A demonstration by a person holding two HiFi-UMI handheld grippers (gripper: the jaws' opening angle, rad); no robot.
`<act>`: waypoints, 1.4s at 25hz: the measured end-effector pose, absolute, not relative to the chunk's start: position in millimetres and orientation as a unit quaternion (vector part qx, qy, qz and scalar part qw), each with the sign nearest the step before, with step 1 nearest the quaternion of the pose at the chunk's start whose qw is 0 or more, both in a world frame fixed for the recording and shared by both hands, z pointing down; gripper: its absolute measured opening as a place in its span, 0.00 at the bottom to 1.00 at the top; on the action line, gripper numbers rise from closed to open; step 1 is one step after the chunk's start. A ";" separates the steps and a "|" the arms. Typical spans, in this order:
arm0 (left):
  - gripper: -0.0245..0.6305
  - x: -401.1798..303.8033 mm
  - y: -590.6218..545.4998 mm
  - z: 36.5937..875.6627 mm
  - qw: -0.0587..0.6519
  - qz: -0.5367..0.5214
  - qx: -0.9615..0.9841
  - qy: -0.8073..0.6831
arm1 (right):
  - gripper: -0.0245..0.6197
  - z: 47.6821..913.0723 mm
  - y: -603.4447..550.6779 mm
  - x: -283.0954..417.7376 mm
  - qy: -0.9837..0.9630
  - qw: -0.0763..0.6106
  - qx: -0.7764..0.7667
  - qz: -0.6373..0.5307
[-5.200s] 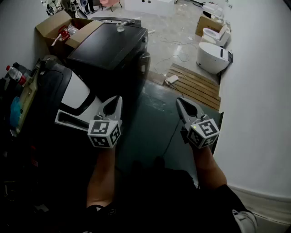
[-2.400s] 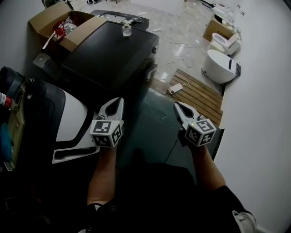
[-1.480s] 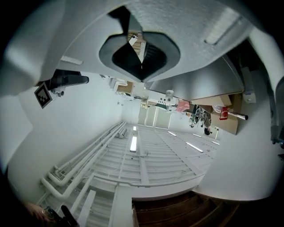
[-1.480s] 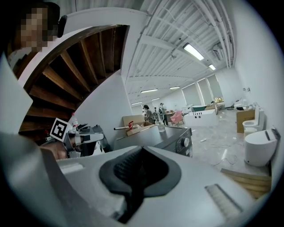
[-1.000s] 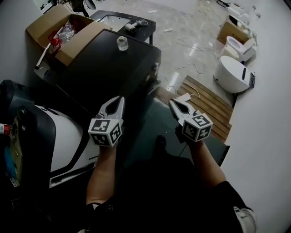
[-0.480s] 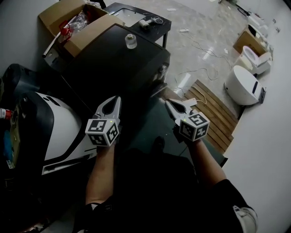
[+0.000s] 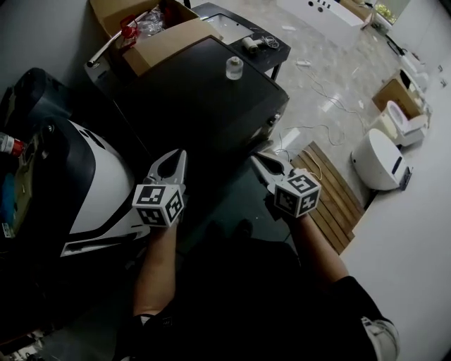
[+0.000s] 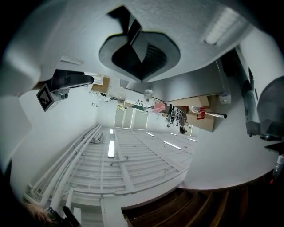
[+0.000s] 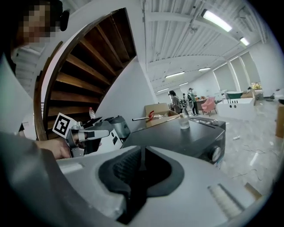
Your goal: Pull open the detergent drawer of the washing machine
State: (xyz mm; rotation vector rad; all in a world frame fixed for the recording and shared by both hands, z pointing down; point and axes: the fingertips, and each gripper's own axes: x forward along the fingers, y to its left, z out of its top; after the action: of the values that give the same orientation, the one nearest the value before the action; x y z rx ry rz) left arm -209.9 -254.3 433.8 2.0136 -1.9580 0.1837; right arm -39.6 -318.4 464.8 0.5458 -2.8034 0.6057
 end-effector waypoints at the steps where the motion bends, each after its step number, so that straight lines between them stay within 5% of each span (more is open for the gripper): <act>1: 0.04 -217.6 -249.7 435.6 0.165 0.061 0.703 -0.689 | 0.07 464.2 -316.0 -48.2 -0.955 0.114 0.182 0.204; 13: 0.04 -278.4 -203.8 473.3 0.203 0.045 0.657 -0.725 | 0.14 493.1 -294.9 -113.3 -0.957 0.179 0.122 0.191; 35: 0.04 -216.2 -142.5 565.4 0.305 0.053 0.467 -0.828 | 0.26 577.4 -317.9 -120.8 -0.943 0.260 -0.102 0.181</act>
State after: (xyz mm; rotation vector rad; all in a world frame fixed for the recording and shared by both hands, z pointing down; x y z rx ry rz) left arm -216.2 -142.5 565.4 1.2370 -2.1942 0.1394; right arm -120.8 -317.9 577.4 -0.2771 -2.5537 0.4899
